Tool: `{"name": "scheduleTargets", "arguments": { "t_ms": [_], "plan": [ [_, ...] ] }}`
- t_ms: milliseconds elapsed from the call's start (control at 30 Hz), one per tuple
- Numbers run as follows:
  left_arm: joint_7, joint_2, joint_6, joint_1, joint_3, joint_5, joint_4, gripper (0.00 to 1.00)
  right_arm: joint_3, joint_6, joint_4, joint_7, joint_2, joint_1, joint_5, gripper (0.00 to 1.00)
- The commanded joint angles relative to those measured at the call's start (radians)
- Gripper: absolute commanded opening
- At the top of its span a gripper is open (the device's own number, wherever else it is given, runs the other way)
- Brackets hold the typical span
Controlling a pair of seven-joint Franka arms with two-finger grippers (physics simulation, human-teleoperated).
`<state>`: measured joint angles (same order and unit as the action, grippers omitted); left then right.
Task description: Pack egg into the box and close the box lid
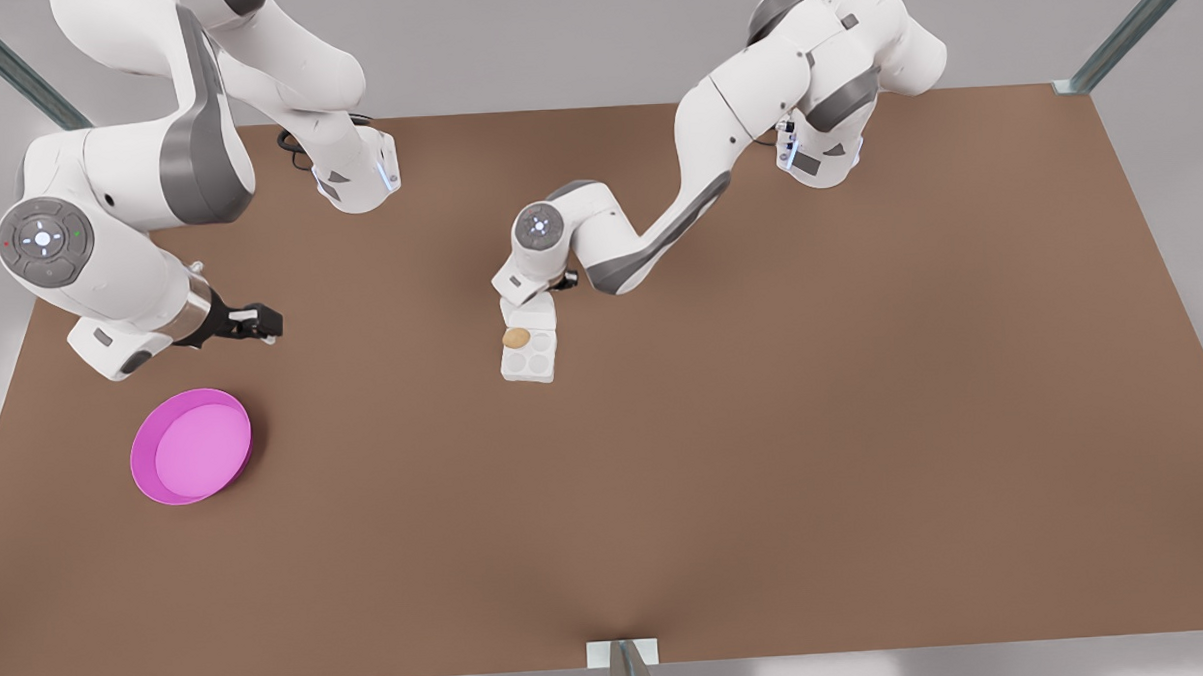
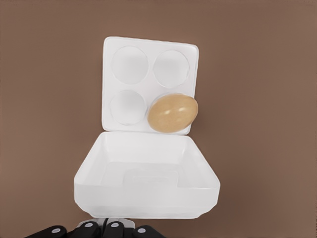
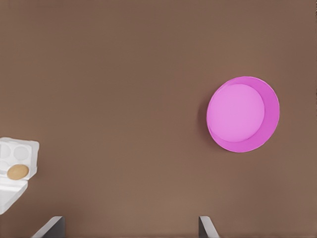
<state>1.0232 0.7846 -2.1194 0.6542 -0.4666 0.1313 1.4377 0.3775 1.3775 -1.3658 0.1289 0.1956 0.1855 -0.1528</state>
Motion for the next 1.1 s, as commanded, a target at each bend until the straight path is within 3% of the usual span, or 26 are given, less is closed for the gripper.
{"name": "scheduleTargets", "arguments": {
  "t_ms": [0,400,467,500,533,567,600,633,667,700,733,800,933,1067],
  "plan": [
    [-0.038,-0.001,-0.014,-0.004,0.002,0.002,-0.003,0.21,0.001,0.002,0.001,0.046,-0.001,-0.001,-0.007,1.0],
    [-0.049,0.047,-0.042,-0.047,0.016,0.001,-0.106,0.21,0.001,0.002,0.001,0.046,-0.001,0.0,-0.007,1.0],
    [-0.057,0.025,-0.002,-0.111,0.008,-0.002,-0.112,0.21,0.001,0.002,0.001,0.046,-0.001,-0.001,-0.007,1.0],
    [-0.08,0.015,0.076,-0.162,-0.026,-0.002,-0.126,0.21,0.001,0.002,0.001,0.046,-0.001,-0.001,-0.007,1.0],
    [-0.149,0.011,0.431,-0.287,-0.107,-0.001,-0.294,0.21,0.001,0.002,0.001,0.046,-0.001,-0.001,-0.007,1.0],
    [-0.166,0.011,0.666,-0.34,-0.112,0.002,-0.411,0.21,0.001,0.002,0.001,0.046,-0.001,-0.001,-0.007,1.0],
    [-0.167,-0.039,0.86,-0.468,-0.106,0.013,-0.508,0.28,0.001,0.002,0.001,0.046,-0.001,-0.001,-0.007,1.0],
    [-0.169,-0.117,0.889,-0.615,-0.106,0.036,-0.508,0.7,0.001,0.002,0.001,0.046,0.001,-0.001,-0.007,1.0],
    [-0.27,-0.145,0.895,-0.72,-0.106,0.077,-0.508,0.83,0.001,0.002,0.001,0.046,0.001,-0.001,-0.007,1.0],
    [-0.356,-0.148,0.907,-0.757,-0.107,0.125,-0.508,0.87,0.001,0.002,0.001,0.046,0.001,0.0,-0.007,1.0],
    [-0.486,-0.214,0.918,-0.781,-0.098,0.166,-0.487,1.0,0.0,0.002,0.001,0.046,0.002,0.0,-0.007,1.0],
    [-0.856,-0.544,0.699,-0.674,0.177,0.039,-0.066,1.0,0.0,0.002,0.002,0.046,0.01,0.002,-0.011,1.0],
    [-0.856,-0.538,0.834,-0.66,0.177,-0.019,-0.155,1.0,0.001,0.002,0.007,0.046,0.008,-0.001,-0.016,1.0],
    [-0.856,-0.536,0.832,-0.66,0.177,-0.029,-0.165,1.0,0.003,0.002,0.007,0.048,0.008,-0.003,-0.016,1.0]
  ]
}}
